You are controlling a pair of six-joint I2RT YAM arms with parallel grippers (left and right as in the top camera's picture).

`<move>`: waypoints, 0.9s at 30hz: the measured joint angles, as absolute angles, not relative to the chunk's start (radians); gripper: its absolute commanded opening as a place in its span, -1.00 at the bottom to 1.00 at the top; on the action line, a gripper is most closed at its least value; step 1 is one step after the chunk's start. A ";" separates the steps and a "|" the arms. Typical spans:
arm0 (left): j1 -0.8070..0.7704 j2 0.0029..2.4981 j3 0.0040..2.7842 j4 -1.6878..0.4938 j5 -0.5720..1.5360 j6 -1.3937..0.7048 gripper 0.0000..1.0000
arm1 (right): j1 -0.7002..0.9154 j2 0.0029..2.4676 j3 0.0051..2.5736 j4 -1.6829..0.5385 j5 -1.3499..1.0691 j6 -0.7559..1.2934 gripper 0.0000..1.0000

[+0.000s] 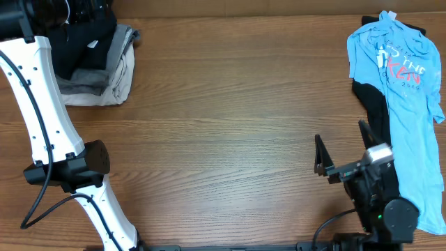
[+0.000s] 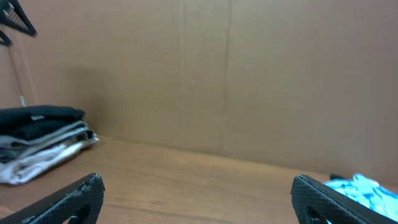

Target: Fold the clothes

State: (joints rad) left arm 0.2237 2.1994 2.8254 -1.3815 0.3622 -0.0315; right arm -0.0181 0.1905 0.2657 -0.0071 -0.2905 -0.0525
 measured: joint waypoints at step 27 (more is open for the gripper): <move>0.224 2.199 2.825 -1.382 0.362 -0.031 0.99 | -0.018 0.012 0.019 -0.068 -0.210 -0.052 1.00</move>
State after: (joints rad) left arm 0.2237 2.1994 2.8254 -1.3819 0.3622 -0.0315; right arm -0.0181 0.0124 0.0185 -0.0677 -0.2104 -0.0525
